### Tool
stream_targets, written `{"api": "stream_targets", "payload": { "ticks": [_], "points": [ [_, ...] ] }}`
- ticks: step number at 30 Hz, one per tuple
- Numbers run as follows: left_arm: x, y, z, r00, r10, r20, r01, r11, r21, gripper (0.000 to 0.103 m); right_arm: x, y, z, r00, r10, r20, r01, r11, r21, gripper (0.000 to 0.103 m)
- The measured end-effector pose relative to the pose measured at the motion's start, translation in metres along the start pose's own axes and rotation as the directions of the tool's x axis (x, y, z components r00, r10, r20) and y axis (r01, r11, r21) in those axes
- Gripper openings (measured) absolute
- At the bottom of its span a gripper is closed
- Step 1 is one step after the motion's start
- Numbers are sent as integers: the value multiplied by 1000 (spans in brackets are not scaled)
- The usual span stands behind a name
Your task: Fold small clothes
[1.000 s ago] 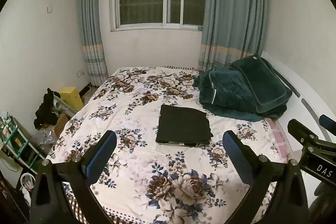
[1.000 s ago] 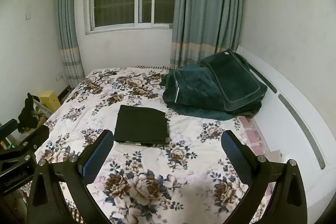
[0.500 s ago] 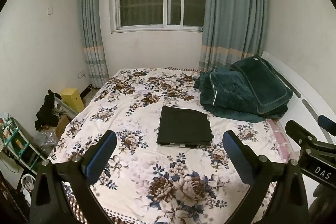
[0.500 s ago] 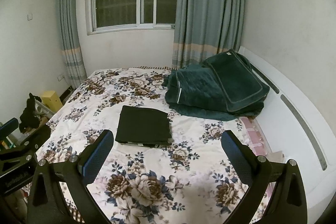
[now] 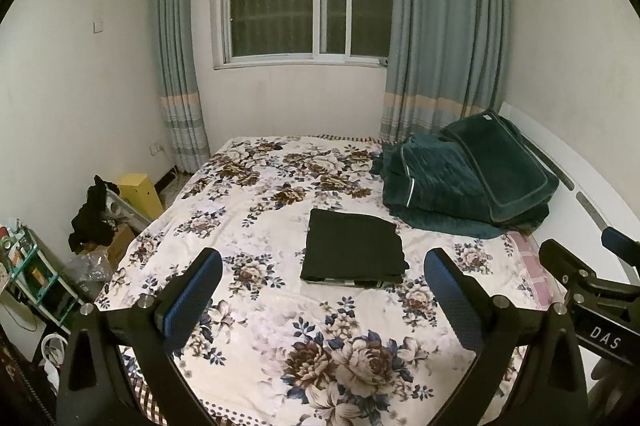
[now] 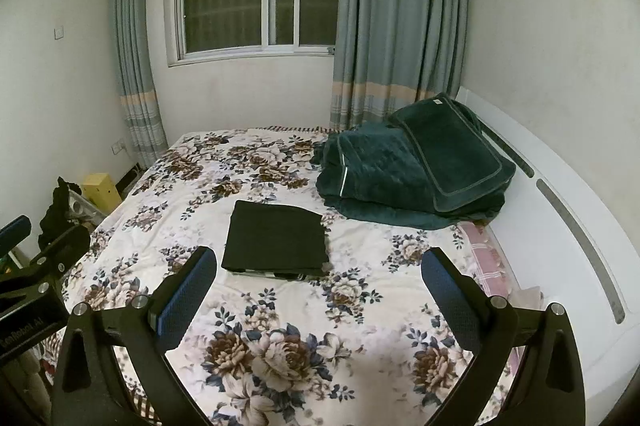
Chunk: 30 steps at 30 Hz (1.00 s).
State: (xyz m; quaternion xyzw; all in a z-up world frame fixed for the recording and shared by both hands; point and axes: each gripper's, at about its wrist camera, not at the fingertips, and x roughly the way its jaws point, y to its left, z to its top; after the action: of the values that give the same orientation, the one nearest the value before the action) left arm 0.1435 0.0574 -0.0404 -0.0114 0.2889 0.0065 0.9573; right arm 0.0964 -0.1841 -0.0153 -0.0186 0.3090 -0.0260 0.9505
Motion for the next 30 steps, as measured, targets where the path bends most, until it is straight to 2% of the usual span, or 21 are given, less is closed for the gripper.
{"api": "stream_targets", "payload": {
  "ticks": [13,30],
  "points": [
    [-1,0,-5,999,36,-8,-36,999,-8,103,-1,6,-4,1000,-1,-5,1,1000,-2,103],
    [-3,2,-6,999,41,-9,-41,999,-12,103,3,12,-12,1000,-2,-16,2,1000,0,103]
  ]
}}
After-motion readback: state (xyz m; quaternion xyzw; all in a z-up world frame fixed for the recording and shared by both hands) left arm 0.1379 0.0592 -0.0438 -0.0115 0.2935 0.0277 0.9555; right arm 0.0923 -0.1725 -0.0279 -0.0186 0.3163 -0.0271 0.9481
